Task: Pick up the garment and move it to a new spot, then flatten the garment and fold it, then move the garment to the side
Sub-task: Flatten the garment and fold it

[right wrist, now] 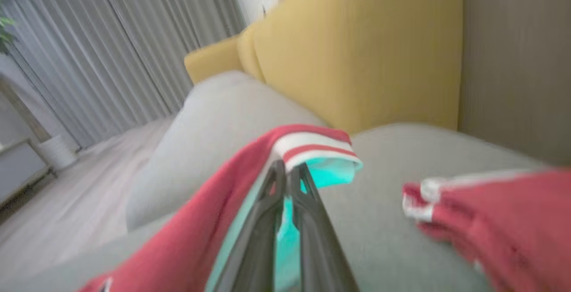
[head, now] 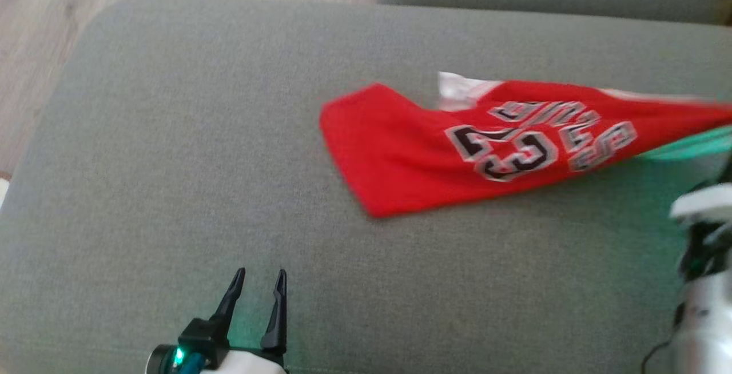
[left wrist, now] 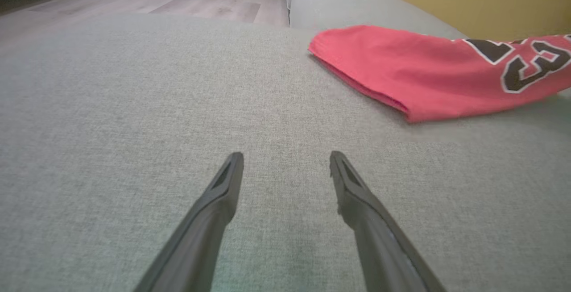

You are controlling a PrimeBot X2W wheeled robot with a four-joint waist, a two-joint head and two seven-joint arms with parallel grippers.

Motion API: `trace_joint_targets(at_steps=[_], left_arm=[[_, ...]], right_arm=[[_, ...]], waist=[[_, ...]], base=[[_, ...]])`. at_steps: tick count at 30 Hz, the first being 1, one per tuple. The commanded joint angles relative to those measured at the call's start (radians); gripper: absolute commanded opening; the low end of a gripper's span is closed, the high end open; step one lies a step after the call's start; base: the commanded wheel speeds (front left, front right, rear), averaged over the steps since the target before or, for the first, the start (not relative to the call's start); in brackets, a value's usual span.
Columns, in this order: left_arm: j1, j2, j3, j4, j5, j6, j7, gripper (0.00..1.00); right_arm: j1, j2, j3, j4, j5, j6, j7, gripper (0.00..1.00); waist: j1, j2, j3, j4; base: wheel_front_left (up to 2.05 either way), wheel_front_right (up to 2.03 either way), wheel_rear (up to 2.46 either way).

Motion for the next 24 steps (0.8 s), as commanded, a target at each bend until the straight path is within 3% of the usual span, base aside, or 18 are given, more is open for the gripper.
trace_joint_targets(at_steps=[1,5,9,15,22,23,24], left_arm=[[-0.013,0.0,0.038,-0.025,0.002,0.004,-0.005,1.0],[0.0,0.0,0.038,-0.023,0.001,0.003,-0.005,1.0],[0.014,0.0,0.038,-0.02,-0.004,0.002,-0.005,1.0],[0.03,0.0,0.022,-0.015,-0.011,0.001,-0.005,1.0],[0.038,0.0,0.0,-0.003,-0.006,-0.002,-0.005,1.0],[0.04,0.0,-0.001,-0.001,-0.005,-0.003,-0.005,1.0],[0.041,0.0,-0.003,0.003,-0.005,-0.004,-0.005,1.0]], right_arm=[[-0.06,-0.01,0.024,-0.053,-0.001,-0.001,-0.006,0.0],[-0.161,-0.03,0.115,-0.193,-0.006,-0.001,-0.006,0.0],[-0.24,-0.023,0.335,-0.256,0.014,-0.001,-0.006,0.0],[-0.276,-0.009,0.664,-0.199,0.11,-0.001,-0.006,0.0],[-0.183,-0.007,1.065,-0.106,0.337,-0.001,-0.006,0.0],[-0.165,-0.007,1.128,-0.103,0.381,-0.001,-0.006,0.16],[-0.147,-0.007,1.196,-0.106,0.432,-0.001,-0.006,0.66]], waist=[[0.0,0.0,-0.016,-0.005],[0.0,0.0,-0.047,-0.002],[0.0,0.0,-0.072,0.013],[0.0,0.0,-0.096,0.077],[0.0,0.0,-0.09,0.173],[0.0,0.0,-0.089,0.182],[0.0,0.0,-0.088,0.192]], base=[[0.0,0.0,0.0],[0.0,0.0,0.0],[0.0,0.0,0.0],[0.0,0.0,0.0],[0.0,0.0,0.0],[0.0,0.0,0.0],[0.0,0.0,0.0]])
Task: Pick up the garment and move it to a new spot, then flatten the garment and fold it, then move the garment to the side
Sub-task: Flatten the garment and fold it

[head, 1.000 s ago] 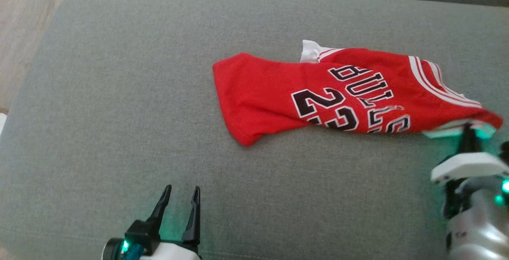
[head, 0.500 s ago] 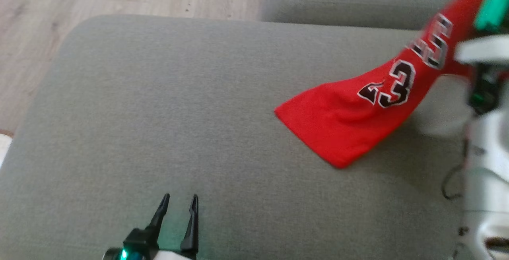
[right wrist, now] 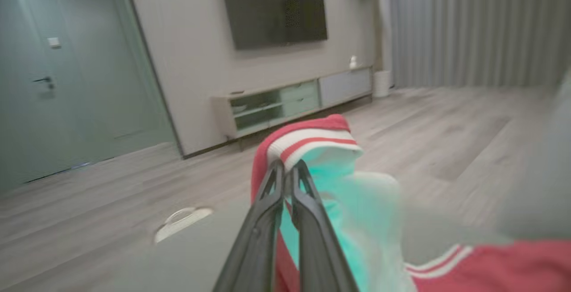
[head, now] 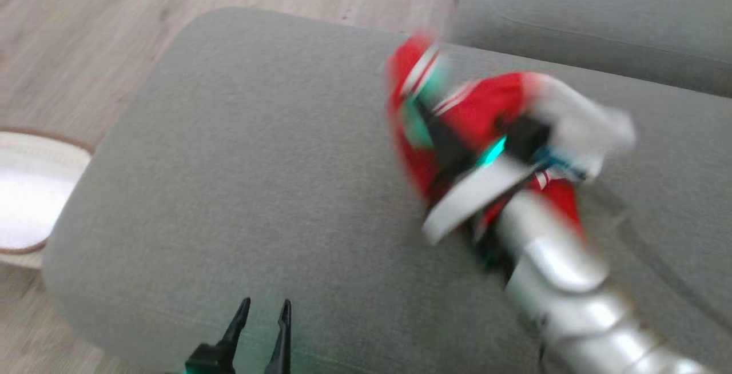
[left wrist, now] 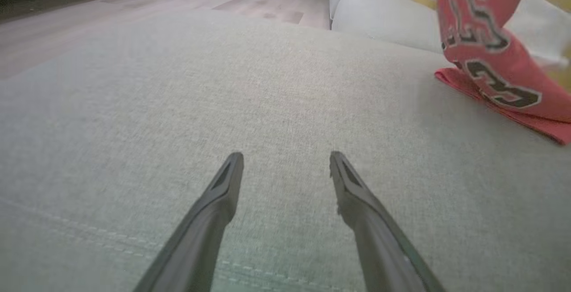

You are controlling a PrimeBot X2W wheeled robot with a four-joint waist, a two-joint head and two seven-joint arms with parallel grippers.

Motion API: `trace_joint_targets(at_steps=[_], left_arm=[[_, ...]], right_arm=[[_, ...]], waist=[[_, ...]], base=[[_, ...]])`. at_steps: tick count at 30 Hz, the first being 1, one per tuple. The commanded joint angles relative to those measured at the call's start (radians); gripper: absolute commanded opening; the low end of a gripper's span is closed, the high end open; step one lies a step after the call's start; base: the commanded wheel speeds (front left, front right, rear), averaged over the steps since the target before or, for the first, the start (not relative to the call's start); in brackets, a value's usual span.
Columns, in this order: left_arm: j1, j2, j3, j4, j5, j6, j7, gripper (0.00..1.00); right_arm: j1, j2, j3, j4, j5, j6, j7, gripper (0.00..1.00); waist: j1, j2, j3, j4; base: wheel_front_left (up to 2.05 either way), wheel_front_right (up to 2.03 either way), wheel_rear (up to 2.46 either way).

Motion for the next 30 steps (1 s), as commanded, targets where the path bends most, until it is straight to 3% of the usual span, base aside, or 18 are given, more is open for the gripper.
trace_joint_targets(at_steps=[1,4,9,13,23,30], left_arm=[[-0.009,-0.001,0.018,-0.017,-0.003,-0.002,-0.005,1.0],[-0.006,-0.001,0.02,-0.014,-0.005,-0.001,-0.005,1.0],[-0.002,-0.001,0.037,-0.017,-0.009,0.007,-0.005,1.0],[-0.001,-0.001,0.046,-0.028,-0.016,0.01,-0.005,1.0],[-0.029,-0.001,0.034,-0.053,-0.024,0.017,-0.005,1.0],[-0.053,-0.001,0.015,-0.058,-0.025,0.013,-0.005,1.0]], right_arm=[[0.017,0.018,0.12,-0.031,0.093,-0.001,-0.006,1.0],[0.037,0.019,0.232,-0.058,0.215,-0.001,-0.006,1.0],[0.059,0.019,0.244,-0.022,0.236,-0.001,-0.006,1.0],[0.1,0.017,0.134,0.064,0.169,-0.001,-0.006,1.0],[0.194,-0.069,-0.259,0.226,-0.035,-0.001,-0.006,1.0],[0.125,-0.049,-0.367,0.278,-0.086,-0.001,-0.006,1.0]], waist=[[0.0,0.0,0.006,0.034],[0.0,0.0,0.009,0.039],[0.0,0.0,0.008,0.013],[0.0,0.0,0.004,-0.031],[0.0,0.0,0.028,-0.095],[0.0,0.0,0.06,-0.067]], base=[[0.0,0.0,0.0],[0.0,0.0,0.0],[0.0,0.0,0.0],[0.0,0.0,0.0],[0.0,0.0,0.0],[0.0,0.0,0.0]])
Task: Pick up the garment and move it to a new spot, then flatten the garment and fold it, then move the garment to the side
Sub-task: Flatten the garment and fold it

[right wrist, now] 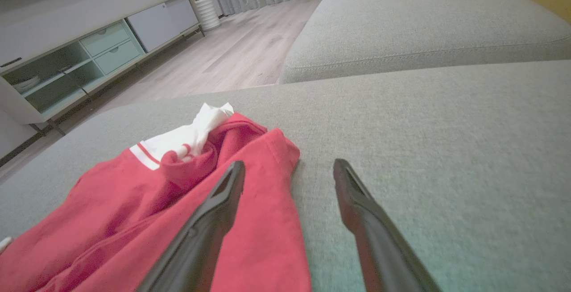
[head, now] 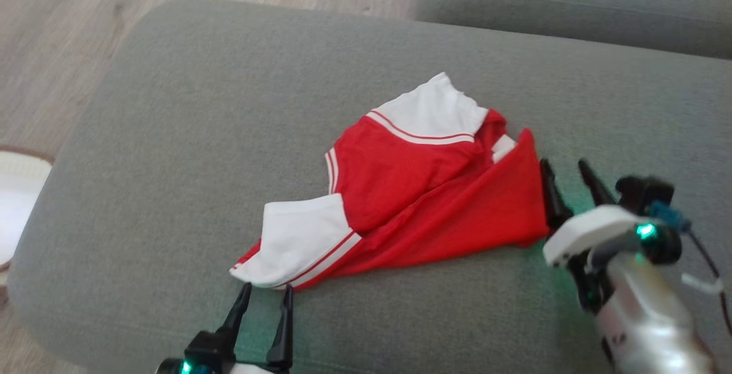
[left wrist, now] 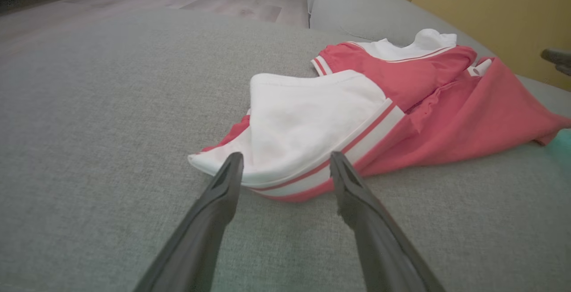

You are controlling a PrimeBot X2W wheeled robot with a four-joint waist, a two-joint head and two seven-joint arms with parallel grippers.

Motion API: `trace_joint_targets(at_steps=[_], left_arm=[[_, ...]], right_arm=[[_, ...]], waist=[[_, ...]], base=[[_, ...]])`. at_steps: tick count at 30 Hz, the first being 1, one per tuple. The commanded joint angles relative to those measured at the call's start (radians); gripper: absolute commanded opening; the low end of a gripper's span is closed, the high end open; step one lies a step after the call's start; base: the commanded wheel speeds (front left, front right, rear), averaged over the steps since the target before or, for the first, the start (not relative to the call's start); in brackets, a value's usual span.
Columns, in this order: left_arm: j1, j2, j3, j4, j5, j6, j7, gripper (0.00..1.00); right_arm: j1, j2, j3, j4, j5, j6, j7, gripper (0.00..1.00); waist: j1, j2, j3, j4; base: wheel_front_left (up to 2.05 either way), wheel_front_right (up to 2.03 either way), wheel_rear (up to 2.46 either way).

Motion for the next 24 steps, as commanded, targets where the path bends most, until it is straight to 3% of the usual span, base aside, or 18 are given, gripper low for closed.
trace_joint_targets(at_steps=[1,15,16,17,18,19,24], left_arm=[[-0.039,-0.001,0.018,-0.032,-0.007,0.003,-0.005,1.0],[-0.057,-0.001,-0.02,-0.039,-0.031,0.012,-0.005,1.0],[-0.059,-0.001,-0.022,-0.04,-0.032,0.013,-0.005,1.0],[-0.062,-0.001,-0.025,-0.041,-0.034,0.013,-0.005,1.0],[-0.065,-0.001,-0.027,-0.042,-0.035,0.014,-0.005,1.0],[-0.068,-0.001,-0.029,-0.046,-0.037,0.014,-0.005,1.0],[-0.077,-0.001,-0.034,-0.06,-0.039,0.018,-0.005,1.0]], right_arm=[[-0.067,0.011,0.008,-0.018,-0.011,-0.001,-0.006,1.0],[-0.273,0.018,-0.062,0.288,-0.105,-0.001,-0.002,1.0],[-0.282,0.019,-0.068,0.299,-0.113,-0.001,-0.003,0.87],[-0.289,0.021,-0.075,0.31,-0.119,-0.001,-0.003,0.66],[-0.295,0.021,-0.081,0.32,-0.128,-0.001,-0.004,0.24],[-0.301,0.02,-0.089,0.327,-0.135,-0.001,-0.004,0.0],[-0.324,0.009,-0.14,0.275,-0.172,-0.001,-0.006,0.0]], waist=[[-0.0001,0.0,0.011,0.016],[-0.0001,0.0,0.07,0.093],[-0.0001,0.0,0.073,0.095],[-0.0001,0.0,0.076,0.095],[-0.0001,0.0,0.078,0.096],[-0.0001,0.0,0.081,0.096],[-0.0001,0.0,0.089,0.097]], base=[[0.0,0.0,0.0],[0.0,0.0,0.0],[0.0,0.0,0.0],[0.0,0.0,0.0],[0.0,0.0,0.0],[0.0,0.0,0.0],[0.0,0.0,0.0]])
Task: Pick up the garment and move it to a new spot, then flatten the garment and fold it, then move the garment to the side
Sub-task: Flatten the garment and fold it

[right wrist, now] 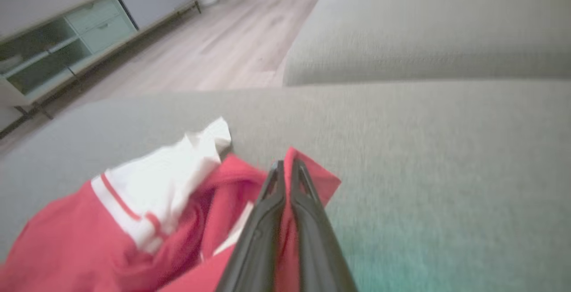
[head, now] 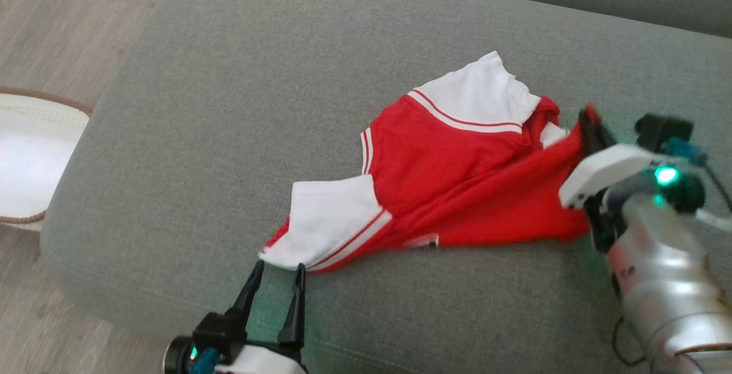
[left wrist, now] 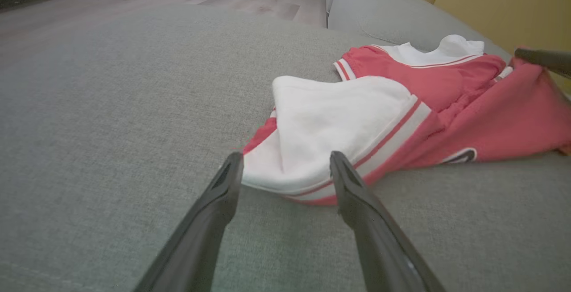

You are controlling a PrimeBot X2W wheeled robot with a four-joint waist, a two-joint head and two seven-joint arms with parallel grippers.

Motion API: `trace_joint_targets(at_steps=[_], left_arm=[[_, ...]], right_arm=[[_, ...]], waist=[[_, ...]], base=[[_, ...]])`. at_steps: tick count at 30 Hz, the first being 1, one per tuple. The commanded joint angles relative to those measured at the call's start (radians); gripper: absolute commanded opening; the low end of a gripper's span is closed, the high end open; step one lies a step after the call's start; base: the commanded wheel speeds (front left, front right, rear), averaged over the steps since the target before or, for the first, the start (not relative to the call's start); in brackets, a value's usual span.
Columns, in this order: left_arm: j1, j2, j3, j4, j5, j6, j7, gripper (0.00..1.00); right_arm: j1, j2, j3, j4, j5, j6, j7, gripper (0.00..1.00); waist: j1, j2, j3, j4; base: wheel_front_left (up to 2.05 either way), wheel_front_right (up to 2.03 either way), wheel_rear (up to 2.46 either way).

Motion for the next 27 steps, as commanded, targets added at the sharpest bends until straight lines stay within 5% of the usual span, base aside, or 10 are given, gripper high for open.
trace_joint_targets(at_steps=[1,9,15,18,22,27], left_arm=[[-0.031,-0.001,0.02,-0.029,-0.005,0.009,-0.005,1.0],[-0.028,-0.001,0.031,-0.03,0.0,0.013,-0.005,1.0],[0.002,-0.001,0.055,-0.029,0.007,0.013,-0.005,1.0],[0.012,-0.001,0.065,-0.031,0.011,0.01,-0.005,1.0],[0.015,-0.001,0.076,-0.033,0.022,0.006,-0.005,1.0],[0.011,-0.001,0.093,-0.03,0.036,-0.005,-0.005,1.0]], right_arm=[[-0.047,-0.001,0.006,-0.055,-0.014,-0.001,-0.006,0.0],[-0.063,0.031,-0.121,-0.427,-0.082,-0.001,-0.007,0.0],[0.131,0.046,-0.193,-0.65,-0.056,-0.001,-0.007,0.0],[0.301,0.048,-0.296,-0.653,-0.053,-0.001,-0.007,1.0],[0.474,0.054,-0.443,-0.634,-0.09,-0.001,-0.007,1.0],[0.545,0.064,-0.452,-0.663,-0.114,-0.001,-0.007,1.0]], waist=[[-0.0001,0.0,0.001,-0.001],[-0.0001,0.0,-0.028,-0.021],[-0.0001,0.0,-0.077,-0.09],[-0.0001,0.0,-0.093,-0.133],[-0.0001,0.0,-0.103,-0.187],[-0.0001,0.0,-0.104,-0.25]], base=[[0.0,0.0,0.0],[0.0,0.0,0.0],[0.0,0.0,0.0],[0.0,0.0,0.0],[0.0,0.0,0.0],[0.0,0.0,0.0]])
